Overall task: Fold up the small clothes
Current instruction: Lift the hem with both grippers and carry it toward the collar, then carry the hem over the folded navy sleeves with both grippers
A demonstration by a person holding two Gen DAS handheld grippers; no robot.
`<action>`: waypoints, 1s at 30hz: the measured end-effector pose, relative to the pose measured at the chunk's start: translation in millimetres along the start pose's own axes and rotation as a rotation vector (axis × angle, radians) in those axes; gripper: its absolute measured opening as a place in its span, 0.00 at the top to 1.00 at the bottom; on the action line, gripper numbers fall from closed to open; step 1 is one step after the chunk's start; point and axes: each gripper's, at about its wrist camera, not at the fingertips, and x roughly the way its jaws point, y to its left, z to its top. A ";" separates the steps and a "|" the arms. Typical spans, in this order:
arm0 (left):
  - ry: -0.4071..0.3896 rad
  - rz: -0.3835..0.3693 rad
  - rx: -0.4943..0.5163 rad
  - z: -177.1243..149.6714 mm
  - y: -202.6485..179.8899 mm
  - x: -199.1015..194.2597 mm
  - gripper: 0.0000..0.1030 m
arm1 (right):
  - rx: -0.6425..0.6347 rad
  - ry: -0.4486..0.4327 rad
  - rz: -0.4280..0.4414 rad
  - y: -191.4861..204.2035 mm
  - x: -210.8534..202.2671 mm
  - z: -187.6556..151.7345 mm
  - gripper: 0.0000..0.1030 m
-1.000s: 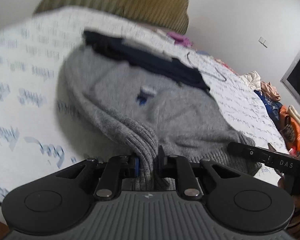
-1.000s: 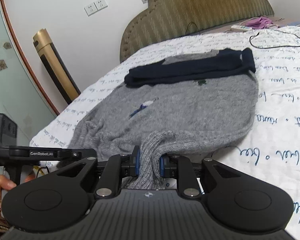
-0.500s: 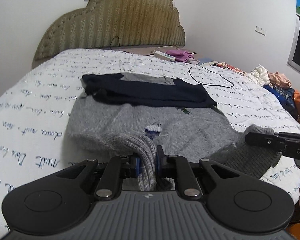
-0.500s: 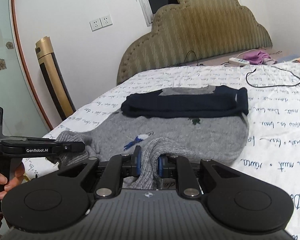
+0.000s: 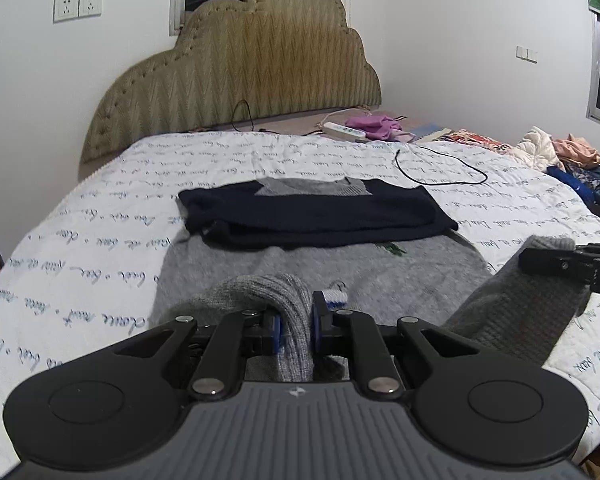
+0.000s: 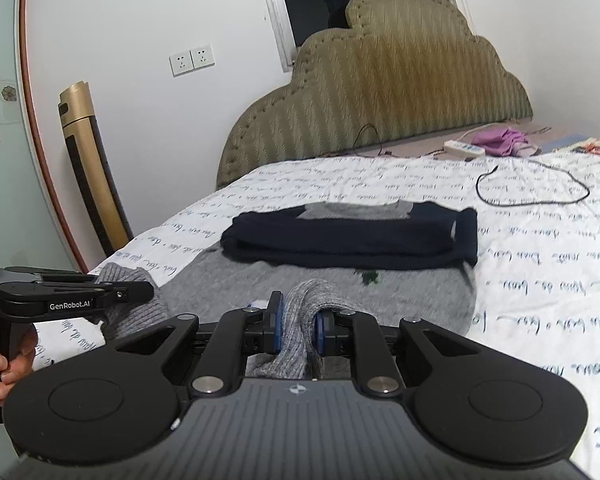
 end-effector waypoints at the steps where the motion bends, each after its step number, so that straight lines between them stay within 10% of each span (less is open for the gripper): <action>1: -0.002 0.008 0.006 2.1 0.3 1.8 0.86 | -0.006 -0.005 -0.007 -0.2 1.1 1.9 0.81; 30: -0.054 0.156 -0.018 72.7 25.0 71.4 0.87 | 0.084 -0.099 -0.112 -56.2 54.9 48.3 0.82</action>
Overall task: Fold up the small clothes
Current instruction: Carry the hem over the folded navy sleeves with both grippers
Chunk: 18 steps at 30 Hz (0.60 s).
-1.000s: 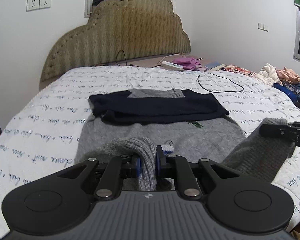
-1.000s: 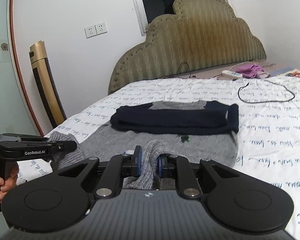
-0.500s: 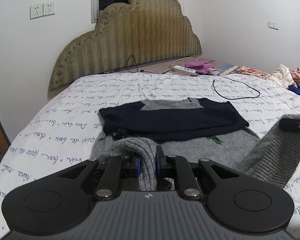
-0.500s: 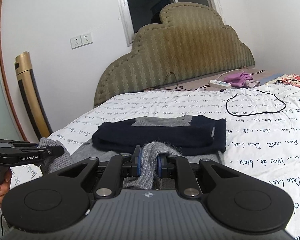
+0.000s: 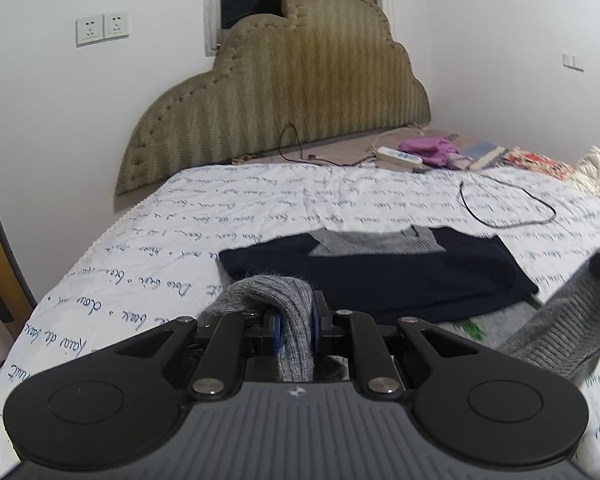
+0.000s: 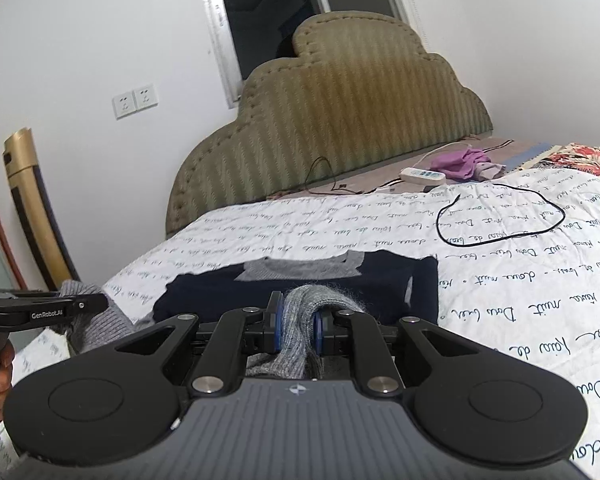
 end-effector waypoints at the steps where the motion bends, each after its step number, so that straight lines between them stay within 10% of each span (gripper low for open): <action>1: -0.004 0.004 -0.006 3.0 1.0 2.6 0.87 | 0.006 -0.002 -0.002 -2.4 2.4 1.9 0.82; 18: -0.010 0.067 0.002 49.8 6.3 65.1 0.87 | 0.096 -0.022 -0.018 -34.6 62.0 36.0 0.82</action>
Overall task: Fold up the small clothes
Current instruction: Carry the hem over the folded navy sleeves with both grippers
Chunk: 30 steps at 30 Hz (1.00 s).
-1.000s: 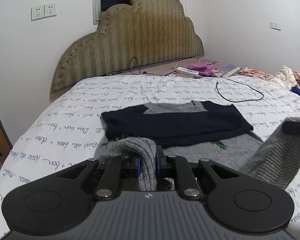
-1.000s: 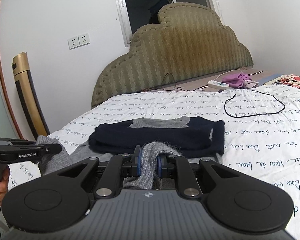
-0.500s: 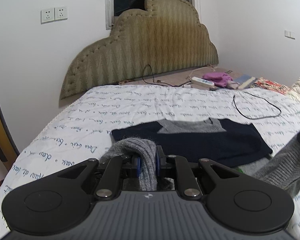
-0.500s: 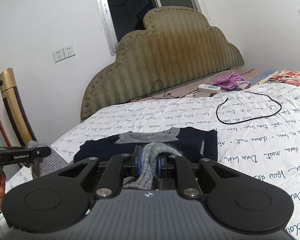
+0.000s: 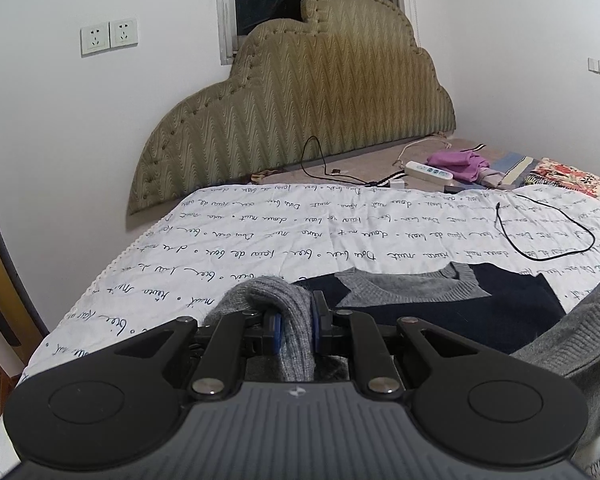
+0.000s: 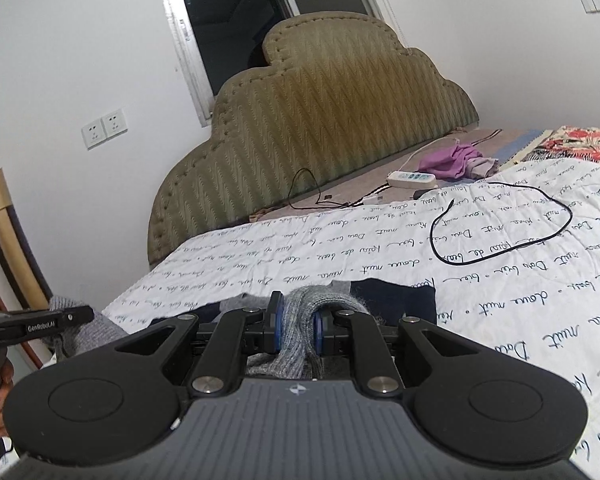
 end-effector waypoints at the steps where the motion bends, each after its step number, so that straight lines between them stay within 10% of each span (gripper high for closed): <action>1: 0.003 0.002 0.003 1.5 -0.5 3.7 0.87 | 0.009 0.002 -0.001 -2.2 4.6 2.0 0.82; 30: 0.177 0.065 0.097 9.6 -20.3 145.2 0.87 | 0.107 0.141 -0.092 -55.8 131.7 10.1 0.83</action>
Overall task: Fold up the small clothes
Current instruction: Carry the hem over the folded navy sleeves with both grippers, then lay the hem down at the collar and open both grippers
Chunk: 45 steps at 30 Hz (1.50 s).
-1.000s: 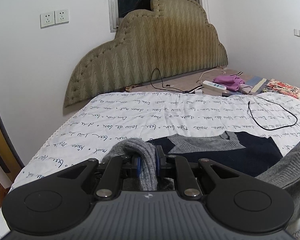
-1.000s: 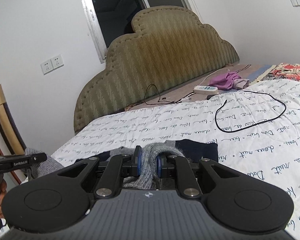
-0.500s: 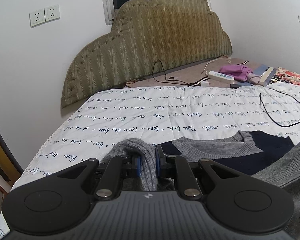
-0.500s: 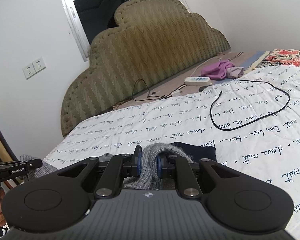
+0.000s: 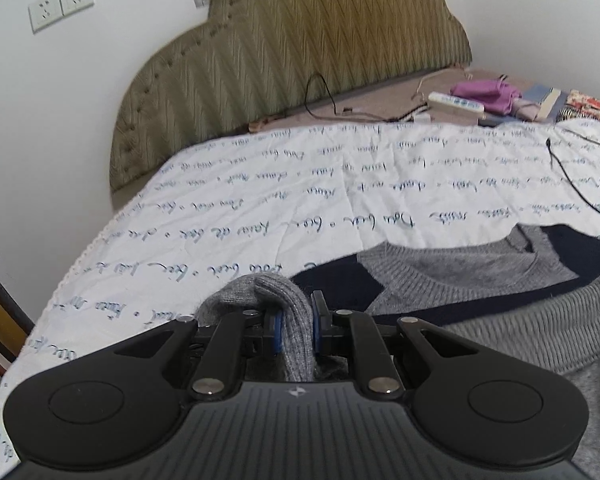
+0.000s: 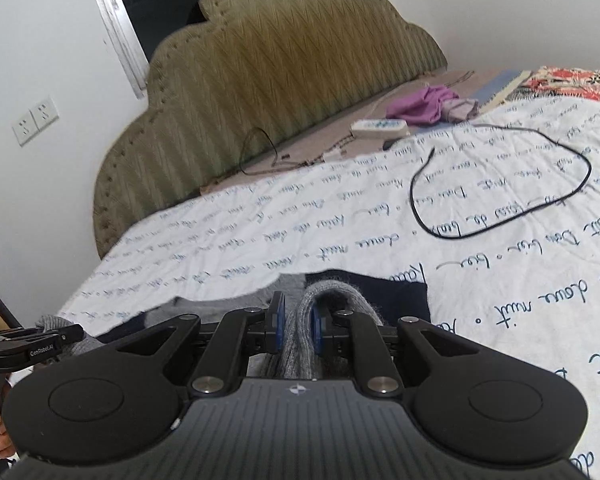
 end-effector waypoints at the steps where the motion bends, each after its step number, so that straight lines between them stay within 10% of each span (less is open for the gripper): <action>1: 0.009 0.001 -0.002 -0.5 -0.3 4.7 0.87 | -0.002 0.007 -0.008 -1.4 4.8 -0.7 0.83; 15: 0.203 -0.131 -0.142 10.8 20.8 52.1 0.85 | 0.276 0.178 0.027 -59.0 59.8 3.9 0.69; 26: 0.396 -0.467 -0.682 7.8 107.2 89.7 0.80 | 0.488 0.261 0.212 -80.7 70.0 14.1 0.31; 38: 0.392 -0.624 -1.001 -10.0 144.2 107.0 0.67 | 0.868 0.151 0.351 -128.2 78.7 9.9 0.28; 45: 0.264 -0.538 -0.915 2.3 152.4 84.7 0.66 | 0.683 0.087 0.233 -113.1 63.3 15.2 0.27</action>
